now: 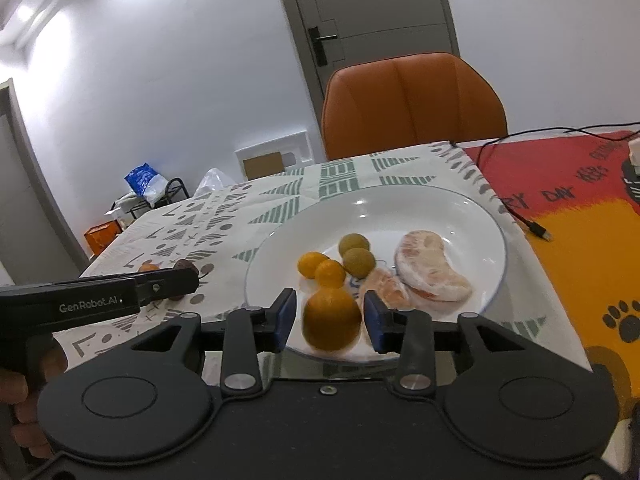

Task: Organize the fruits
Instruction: 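Carry the brown fruit with the left gripper while the right gripper carries the orange to the plate, then open the right gripper over the plate while the left gripper releases the brown fruit there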

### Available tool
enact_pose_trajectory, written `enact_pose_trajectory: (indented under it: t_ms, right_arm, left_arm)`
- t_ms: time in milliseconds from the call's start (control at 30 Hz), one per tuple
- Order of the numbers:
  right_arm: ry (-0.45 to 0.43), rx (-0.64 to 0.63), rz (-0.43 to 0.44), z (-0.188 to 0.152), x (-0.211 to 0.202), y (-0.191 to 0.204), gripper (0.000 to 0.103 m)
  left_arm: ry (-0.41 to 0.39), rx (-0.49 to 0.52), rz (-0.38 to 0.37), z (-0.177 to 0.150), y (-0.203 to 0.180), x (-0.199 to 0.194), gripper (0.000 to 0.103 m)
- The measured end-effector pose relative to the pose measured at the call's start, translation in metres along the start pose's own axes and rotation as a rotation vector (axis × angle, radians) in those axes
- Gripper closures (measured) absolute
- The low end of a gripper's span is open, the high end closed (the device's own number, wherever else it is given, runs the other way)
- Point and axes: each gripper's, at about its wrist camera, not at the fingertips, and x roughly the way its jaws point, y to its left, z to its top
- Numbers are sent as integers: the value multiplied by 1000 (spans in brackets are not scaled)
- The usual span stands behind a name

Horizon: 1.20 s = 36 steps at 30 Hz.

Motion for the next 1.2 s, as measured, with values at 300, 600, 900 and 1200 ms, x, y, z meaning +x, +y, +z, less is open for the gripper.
enact_pose_trajectory:
  t_ms: [300,600,900,1200]
  right_arm:
    - [-17,18,-17,1,-8,-13,60]
    - [-27,24,-32,2,-14,-19,60]
    - [-38,30,-34,4,-16,-25,60]
    - [-43,39,-32,4,-18,-26,60]
  left_arm:
    - [1,35,-29,4,-18,7,80]
    - [9,62,-63,7,-34,17,80]
    - [5,83,-98,12,-48,20,80]
    - [-3,94,-96,15,-53,18,76]
